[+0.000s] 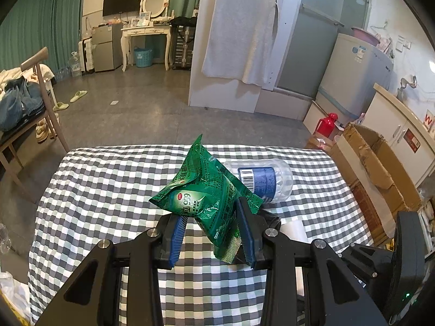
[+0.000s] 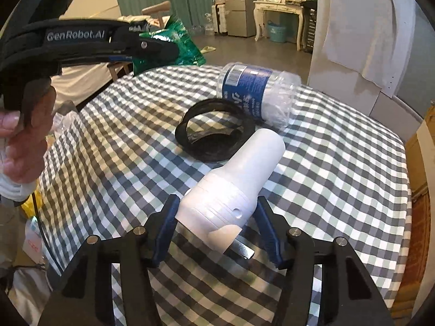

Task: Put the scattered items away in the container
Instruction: 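Close the right gripper on the white tube-shaped item, then lift the wrapper and white tube and carry both over the cardboard box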

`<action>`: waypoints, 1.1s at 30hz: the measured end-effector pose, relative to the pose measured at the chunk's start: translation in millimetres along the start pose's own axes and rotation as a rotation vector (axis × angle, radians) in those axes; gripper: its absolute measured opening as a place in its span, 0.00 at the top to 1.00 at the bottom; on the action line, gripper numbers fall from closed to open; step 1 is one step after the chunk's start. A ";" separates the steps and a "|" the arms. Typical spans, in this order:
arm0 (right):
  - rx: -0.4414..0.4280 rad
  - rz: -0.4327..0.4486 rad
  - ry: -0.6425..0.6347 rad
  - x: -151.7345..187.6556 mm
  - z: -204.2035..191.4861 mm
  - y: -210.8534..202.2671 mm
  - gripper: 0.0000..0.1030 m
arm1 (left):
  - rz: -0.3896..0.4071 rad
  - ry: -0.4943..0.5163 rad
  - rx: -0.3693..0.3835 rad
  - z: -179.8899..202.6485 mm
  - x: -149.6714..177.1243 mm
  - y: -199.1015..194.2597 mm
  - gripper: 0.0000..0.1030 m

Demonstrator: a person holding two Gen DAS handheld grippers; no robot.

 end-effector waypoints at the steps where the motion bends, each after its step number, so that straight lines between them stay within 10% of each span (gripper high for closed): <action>1: 0.002 0.010 0.002 -2.1 1.0 -3.7 0.46 | 0.003 0.001 0.001 1.1 -1.3 -0.8 0.64; 33: 0.362 0.423 0.067 -89.3 47.2 -148.3 0.46 | 0.216 0.063 0.043 76.7 -54.2 -60.3 0.64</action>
Point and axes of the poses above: each gripper's, at about its wrist camera, not at the fingertips, and y roughly the way its jaws point, z to its right, x to its underside, the point moved 7 cm from there along y, roughly the way its jaws point, and after that the axes turned 15 degrees about z, right-handed, at the moved point
